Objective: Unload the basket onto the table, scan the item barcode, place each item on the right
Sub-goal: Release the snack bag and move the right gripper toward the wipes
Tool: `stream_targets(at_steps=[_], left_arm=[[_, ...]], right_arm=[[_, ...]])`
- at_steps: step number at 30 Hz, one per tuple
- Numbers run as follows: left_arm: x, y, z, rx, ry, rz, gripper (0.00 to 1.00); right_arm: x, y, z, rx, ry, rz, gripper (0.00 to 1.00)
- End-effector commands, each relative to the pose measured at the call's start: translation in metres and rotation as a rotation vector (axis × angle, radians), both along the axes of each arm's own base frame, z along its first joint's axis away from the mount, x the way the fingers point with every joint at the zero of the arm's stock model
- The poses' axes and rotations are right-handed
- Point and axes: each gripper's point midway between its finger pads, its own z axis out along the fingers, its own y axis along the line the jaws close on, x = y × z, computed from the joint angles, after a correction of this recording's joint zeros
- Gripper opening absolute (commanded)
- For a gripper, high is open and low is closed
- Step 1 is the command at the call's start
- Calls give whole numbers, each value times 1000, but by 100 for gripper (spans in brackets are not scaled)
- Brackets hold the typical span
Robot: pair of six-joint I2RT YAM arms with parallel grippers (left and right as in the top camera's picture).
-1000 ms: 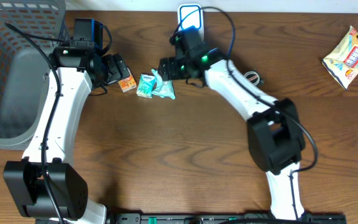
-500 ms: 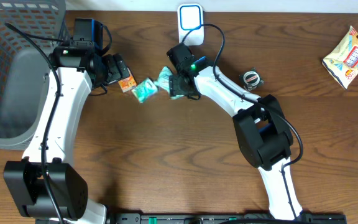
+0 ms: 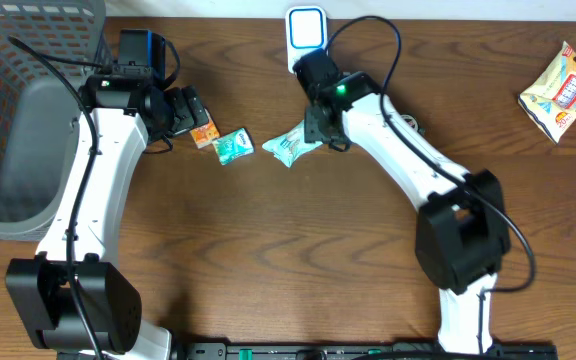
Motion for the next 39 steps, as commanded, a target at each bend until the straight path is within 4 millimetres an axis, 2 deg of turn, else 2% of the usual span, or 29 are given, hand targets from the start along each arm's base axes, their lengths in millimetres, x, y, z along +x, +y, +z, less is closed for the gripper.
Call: stream_targets(at_steps=[1, 5, 9, 14, 18, 21, 23, 31, 39], left_arm=[[1, 4, 0, 14, 2, 3, 100], [1, 4, 0, 15, 2, 2, 100], [1, 4, 0, 15, 2, 2, 100], [1, 4, 0, 14, 2, 3, 100], [1, 4, 0, 14, 2, 3, 100], [1, 4, 0, 14, 2, 3, 100], [1, 4, 0, 15, 2, 2, 100], [1, 4, 0, 14, 2, 3, 100], [1, 4, 0, 15, 2, 2, 100]], right_arm=[[-4, 34, 21, 166, -12, 58, 59], [7, 53, 22, 226, -56, 58, 58], [13, 71, 6, 249, -69, 22, 56], [14, 58, -31, 175, -37, -150, 59], [12, 57, -59, 139, -2, -163, 60], [4, 45, -77, 57, 33, -156, 59], [-4, 34, -80, 20, 70, -163, 57], [-20, 14, -63, -44, 123, -114, 62], [-34, -1, -25, -60, 135, -76, 65]])
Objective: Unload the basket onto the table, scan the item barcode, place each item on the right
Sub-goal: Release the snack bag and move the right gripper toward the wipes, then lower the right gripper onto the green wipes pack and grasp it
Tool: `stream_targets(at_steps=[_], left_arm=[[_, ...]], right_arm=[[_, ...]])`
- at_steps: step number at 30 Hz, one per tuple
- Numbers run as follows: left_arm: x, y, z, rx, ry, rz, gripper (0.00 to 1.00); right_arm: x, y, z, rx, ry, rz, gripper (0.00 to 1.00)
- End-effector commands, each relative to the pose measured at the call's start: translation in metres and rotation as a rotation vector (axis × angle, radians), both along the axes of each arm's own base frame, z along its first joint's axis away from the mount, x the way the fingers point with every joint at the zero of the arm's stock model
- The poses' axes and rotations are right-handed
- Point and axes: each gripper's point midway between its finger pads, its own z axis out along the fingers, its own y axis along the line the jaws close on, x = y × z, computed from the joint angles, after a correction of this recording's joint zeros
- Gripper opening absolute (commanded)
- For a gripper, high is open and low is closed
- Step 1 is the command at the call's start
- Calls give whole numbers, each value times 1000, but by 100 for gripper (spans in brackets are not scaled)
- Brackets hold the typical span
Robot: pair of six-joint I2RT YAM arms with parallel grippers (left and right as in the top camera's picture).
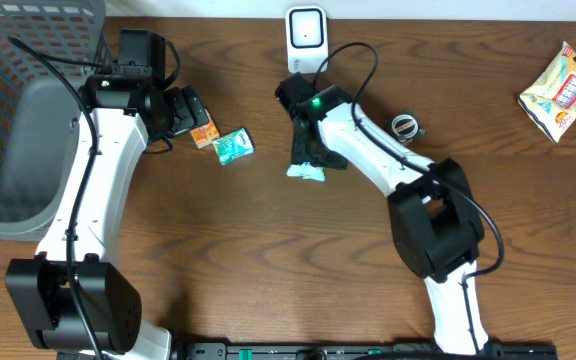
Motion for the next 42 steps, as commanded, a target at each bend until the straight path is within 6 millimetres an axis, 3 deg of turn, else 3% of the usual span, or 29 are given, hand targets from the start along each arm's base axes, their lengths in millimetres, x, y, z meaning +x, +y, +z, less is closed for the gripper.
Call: stream_targets(at_steps=[1, 6, 10, 14, 27, 42], left_arm=[[1, 4, 0, 14, 2, 3, 100], [1, 4, 0, 14, 2, 3, 100], [1, 4, 0, 14, 2, 3, 100], [1, 4, 0, 14, 2, 3, 100], [1, 4, 0, 14, 2, 3, 100], [1, 4, 0, 14, 2, 3, 100]], right_arm=[[4, -5, 38, 8, -67, 49, 66], [1, -7, 53, 16, -86, 68, 71], [1, -6, 53, 16, -85, 68, 91], [3, -3, 54, 28, -95, 67, 99], [2, 13, 55, 44, -121, 98, 99], [13, 15, 58, 49, -171, 91, 99]])
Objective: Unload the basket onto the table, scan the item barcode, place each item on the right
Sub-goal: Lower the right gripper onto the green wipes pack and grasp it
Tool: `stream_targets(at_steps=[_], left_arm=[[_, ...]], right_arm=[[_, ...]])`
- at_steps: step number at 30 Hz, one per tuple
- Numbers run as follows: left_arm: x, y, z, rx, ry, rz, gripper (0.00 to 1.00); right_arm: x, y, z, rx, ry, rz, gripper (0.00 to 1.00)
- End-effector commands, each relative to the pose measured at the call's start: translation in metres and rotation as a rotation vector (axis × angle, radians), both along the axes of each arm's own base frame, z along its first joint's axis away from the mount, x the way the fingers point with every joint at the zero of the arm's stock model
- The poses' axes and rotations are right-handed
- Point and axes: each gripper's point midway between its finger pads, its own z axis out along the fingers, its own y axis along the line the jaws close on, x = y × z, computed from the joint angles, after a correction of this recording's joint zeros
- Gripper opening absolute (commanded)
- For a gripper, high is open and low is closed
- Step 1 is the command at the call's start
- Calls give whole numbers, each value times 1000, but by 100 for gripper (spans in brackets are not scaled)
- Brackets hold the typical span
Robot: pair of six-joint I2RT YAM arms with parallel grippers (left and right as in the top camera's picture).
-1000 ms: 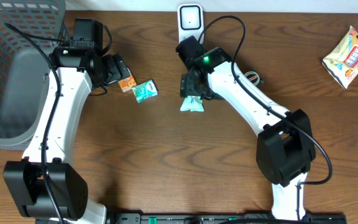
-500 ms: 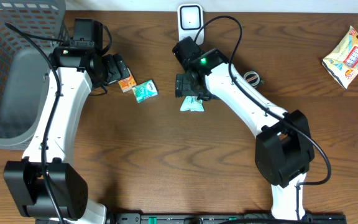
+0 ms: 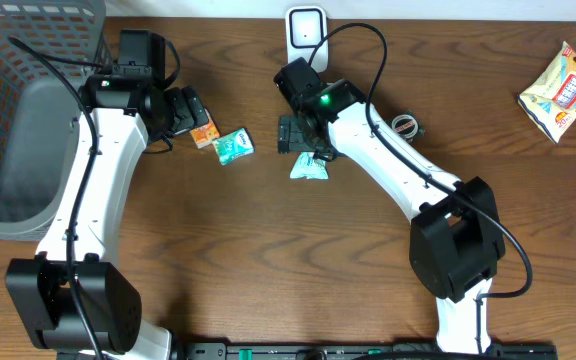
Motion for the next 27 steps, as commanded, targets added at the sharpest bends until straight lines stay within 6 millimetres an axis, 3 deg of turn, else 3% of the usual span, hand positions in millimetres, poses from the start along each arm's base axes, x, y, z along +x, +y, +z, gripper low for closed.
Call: stream_targets(at_steps=[1, 4, 8, 13, 20, 27], left_arm=[[1, 4, 0, 15, 2, 2, 100], [1, 4, 0, 15, 2, 2, 100], [1, 4, 0, 14, 2, 3, 100], [1, 4, 0, 14, 2, 3, 100], [1, 4, 0, 15, 2, 2, 100], [1, 4, 0, 15, 2, 2, 100]], right_arm=[[4, -3, 7, -16, -35, -3, 99], [3, -3, 6, -9, -30, -35, 99], [0, -9, 0, -37, -24, -39, 88], [-1, -22, -21, -42, -13, -105, 85], [0, -3, -47, 93, 6, -49, 62], [-3, -4, -61, 88, -9, -47, 52]])
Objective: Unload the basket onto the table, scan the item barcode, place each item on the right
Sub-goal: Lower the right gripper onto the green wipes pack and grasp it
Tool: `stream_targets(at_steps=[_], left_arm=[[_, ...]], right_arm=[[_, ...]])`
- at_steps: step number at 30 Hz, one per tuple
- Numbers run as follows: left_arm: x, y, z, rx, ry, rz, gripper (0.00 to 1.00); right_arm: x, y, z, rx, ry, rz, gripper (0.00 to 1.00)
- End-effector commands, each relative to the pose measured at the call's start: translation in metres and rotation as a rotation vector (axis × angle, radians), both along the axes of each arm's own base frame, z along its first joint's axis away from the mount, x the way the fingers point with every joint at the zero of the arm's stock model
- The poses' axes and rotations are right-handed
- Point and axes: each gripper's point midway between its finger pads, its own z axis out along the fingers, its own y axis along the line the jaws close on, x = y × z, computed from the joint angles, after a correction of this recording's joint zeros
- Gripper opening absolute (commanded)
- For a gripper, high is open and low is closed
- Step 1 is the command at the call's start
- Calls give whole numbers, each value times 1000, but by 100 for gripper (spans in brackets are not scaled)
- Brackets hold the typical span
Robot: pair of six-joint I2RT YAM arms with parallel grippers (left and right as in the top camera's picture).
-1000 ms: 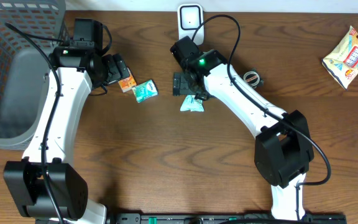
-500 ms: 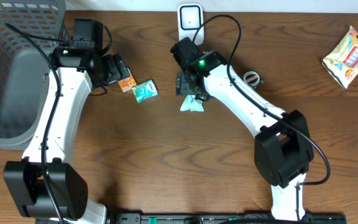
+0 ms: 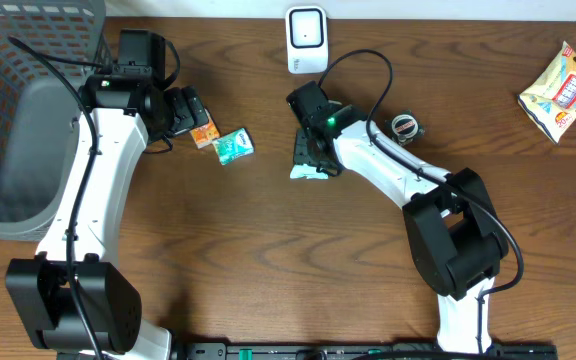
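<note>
A pale teal packet (image 3: 310, 171) lies on the wooden table (image 3: 268, 260) near the middle. My right gripper (image 3: 304, 152) is lowered onto the packet's upper end, and its dark fingers cover that end. From overhead I cannot tell whether the jaws are closed on it. The white barcode scanner (image 3: 306, 38) stands at the table's back edge, above the packet and well apart from it. My left gripper (image 3: 194, 114) rests at the left, beside an orange packet (image 3: 204, 136) and a green packet (image 3: 232, 146). Its jaw state is unclear.
A grey mesh basket (image 3: 8, 110) fills the far left. A yellow snack bag (image 3: 561, 90) lies at the back right. A small round metal object (image 3: 404, 126) sits right of the right arm.
My right gripper was just above and left of the teal packet, looking spread. Now it is down on the packet's upper end. The packet has barely shifted. The left arm is unchanged.
At first the teal packet lay up near the green packet, with my right gripper at its right end. Then it lay lower, with the gripper on it. After that the gripper stood off above it, and now it is back on the packet. The left arm stayed put.
</note>
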Motion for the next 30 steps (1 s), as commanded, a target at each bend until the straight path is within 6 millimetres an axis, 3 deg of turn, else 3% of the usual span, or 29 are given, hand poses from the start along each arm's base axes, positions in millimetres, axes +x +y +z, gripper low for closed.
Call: stream_targets(at_steps=[1, 8, 12, 16, 21, 26, 30], left_arm=[[1, 4, 0, 15, 2, 2, 100], [1, 4, 0, 14, 2, 3, 100], [1, 4, 0, 15, 2, 2, 100], [1, 4, 0, 14, 2, 3, 100], [1, 4, 0, 14, 2, 3, 100], [1, 4, 0, 15, 2, 2, 100], [1, 4, 0, 15, 2, 2, 100]], right_arm=[[-4, 0, -1, -1, -4, 8, 50], [-2, -9, -9, -41, -34, -4, 44], [-7, -12, -15, -55, -18, 16, 17], [-11, -4, -10, -6, 5, 63, 3], [-14, 16, 27, 164, 6, 207, 1], [-22, 34, 79, 448, 8, 348, 1], [-33, 40, 108, 686, 50, 448, 1]])
